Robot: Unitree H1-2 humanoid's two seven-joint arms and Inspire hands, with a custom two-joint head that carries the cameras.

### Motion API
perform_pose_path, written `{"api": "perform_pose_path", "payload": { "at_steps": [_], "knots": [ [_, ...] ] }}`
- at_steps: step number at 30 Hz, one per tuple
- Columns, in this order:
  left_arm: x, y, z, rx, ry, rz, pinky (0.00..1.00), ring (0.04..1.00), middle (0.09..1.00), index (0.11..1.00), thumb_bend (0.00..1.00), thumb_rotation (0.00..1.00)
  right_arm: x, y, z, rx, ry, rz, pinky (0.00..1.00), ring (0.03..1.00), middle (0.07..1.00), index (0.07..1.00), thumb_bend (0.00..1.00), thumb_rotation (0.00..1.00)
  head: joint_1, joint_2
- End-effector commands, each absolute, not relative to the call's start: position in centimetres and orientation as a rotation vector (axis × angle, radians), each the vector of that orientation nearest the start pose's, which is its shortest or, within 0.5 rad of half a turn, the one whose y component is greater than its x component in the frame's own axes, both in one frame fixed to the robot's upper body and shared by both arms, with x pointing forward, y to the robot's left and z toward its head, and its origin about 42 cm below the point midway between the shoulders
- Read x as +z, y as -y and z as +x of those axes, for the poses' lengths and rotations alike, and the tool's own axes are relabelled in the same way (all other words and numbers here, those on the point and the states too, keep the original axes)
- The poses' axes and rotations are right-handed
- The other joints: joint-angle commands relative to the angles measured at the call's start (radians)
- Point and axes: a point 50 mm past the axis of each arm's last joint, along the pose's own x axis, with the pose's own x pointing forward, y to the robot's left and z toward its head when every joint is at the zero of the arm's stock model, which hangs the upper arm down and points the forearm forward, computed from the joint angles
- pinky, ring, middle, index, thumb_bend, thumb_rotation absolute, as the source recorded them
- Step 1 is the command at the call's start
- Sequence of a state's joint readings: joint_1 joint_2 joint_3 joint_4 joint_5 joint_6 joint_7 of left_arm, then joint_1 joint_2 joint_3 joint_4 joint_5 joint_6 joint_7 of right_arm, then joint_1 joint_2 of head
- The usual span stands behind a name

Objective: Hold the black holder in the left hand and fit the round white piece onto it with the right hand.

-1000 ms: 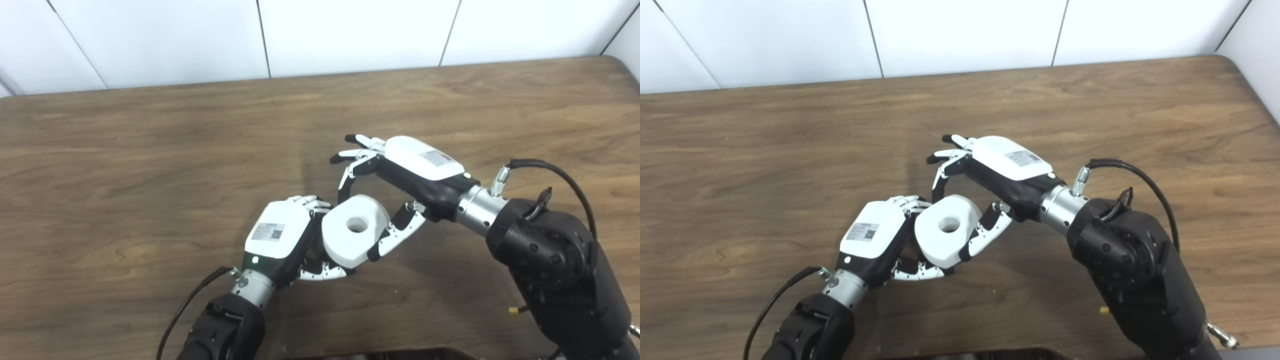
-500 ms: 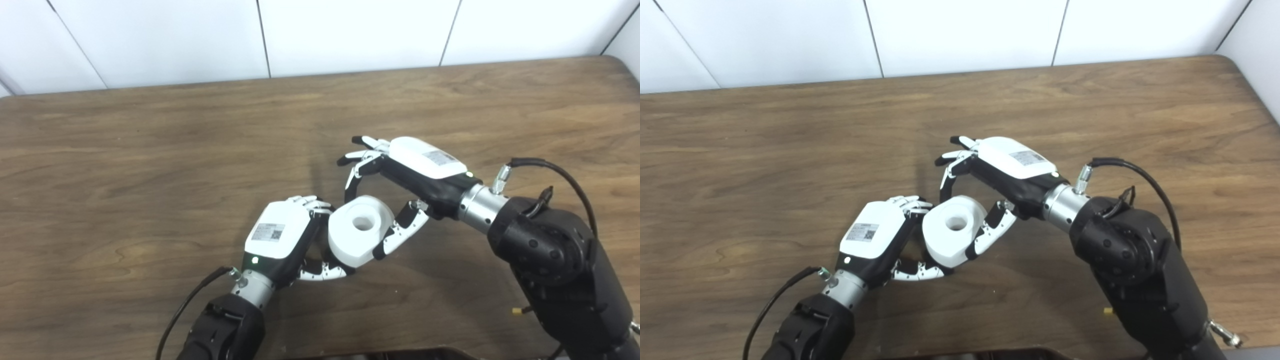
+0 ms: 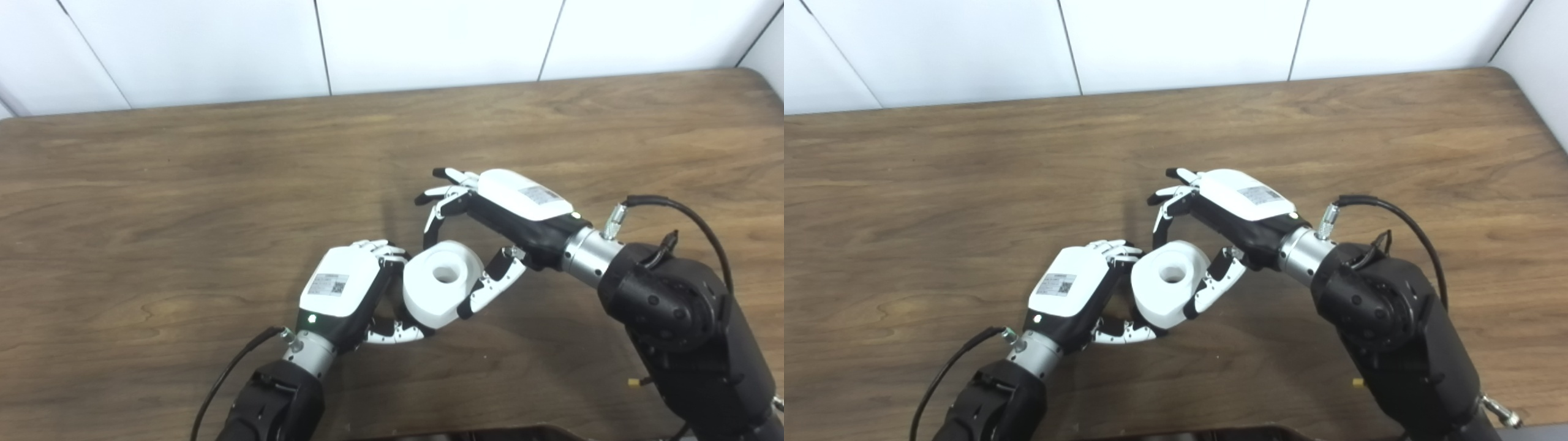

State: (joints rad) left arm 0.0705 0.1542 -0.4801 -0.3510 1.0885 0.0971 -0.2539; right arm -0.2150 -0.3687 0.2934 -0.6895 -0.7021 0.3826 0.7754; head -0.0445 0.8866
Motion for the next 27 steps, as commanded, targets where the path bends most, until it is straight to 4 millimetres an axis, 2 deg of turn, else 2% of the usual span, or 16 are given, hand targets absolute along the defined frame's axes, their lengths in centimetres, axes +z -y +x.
{"api": "perform_pose_path", "payload": {
  "at_steps": [1, 2, 3, 5, 8, 19, 27],
  "knots": [
    [13.3, -13.2, 22.0, -0.525, 0.178, 1.196, 0.84, 0.841, 0.753, 0.486, 0.52, 0.05, 27.9, 19.4, 26.5, 0.616, 0.285, -1.136, 1.00, 1.000, 0.870, 0.494, 0.52, 0.16, 0.000, 0.000],
    [13.4, -13.1, 22.0, -0.526, 0.178, 1.197, 0.84, 0.842, 0.754, 0.486, 0.52, 0.05, 27.9, 19.4, 26.5, 0.618, 0.282, -1.139, 1.00, 1.000, 0.873, 0.494, 0.52, 0.16, 0.001, -0.001],
    [13.4, -13.1, 22.0, -0.526, 0.178, 1.196, 0.84, 0.842, 0.754, 0.486, 0.52, 0.05, 28.0, 19.4, 26.5, 0.620, 0.281, -1.140, 1.00, 1.000, 0.873, 0.559, 0.71, 0.22, 0.002, -0.001],
    [13.3, -13.1, 22.0, -0.523, 0.178, 1.194, 0.84, 0.841, 0.752, 0.486, 0.52, 0.05, 28.0, 19.5, 26.6, 0.623, 0.284, -1.143, 1.00, 1.000, 0.875, 0.620, 0.89, 0.27, 0.002, -0.001],
    [13.4, -13.0, 22.1, -0.522, 0.176, 1.193, 0.84, 0.843, 0.752, 0.486, 0.52, 0.05, 28.1, 19.5, 26.8, 0.627, 0.287, -1.146, 1.00, 1.000, 0.878, 0.639, 0.96, 0.29, 0.002, 0.002],
    [13.5, -12.7, 22.1, -0.517, 0.176, 1.188, 0.83, 0.843, 0.752, 0.486, 0.52, 0.05, 28.6, 19.6, 27.3, 0.636, 0.282, -1.152, 1.00, 1.000, 0.902, 0.670, 1.00, 0.31, 0.007, 0.005],
    [13.5, -12.8, 22.1, -0.516, 0.176, 1.193, 0.83, 0.840, 0.750, 0.486, 0.52, 0.05, 29.0, 19.4, 27.4, 0.653, 0.298, -1.173, 1.00, 1.000, 0.929, 0.742, 1.00, 0.36, 0.006, 0.004]
  ]
}}
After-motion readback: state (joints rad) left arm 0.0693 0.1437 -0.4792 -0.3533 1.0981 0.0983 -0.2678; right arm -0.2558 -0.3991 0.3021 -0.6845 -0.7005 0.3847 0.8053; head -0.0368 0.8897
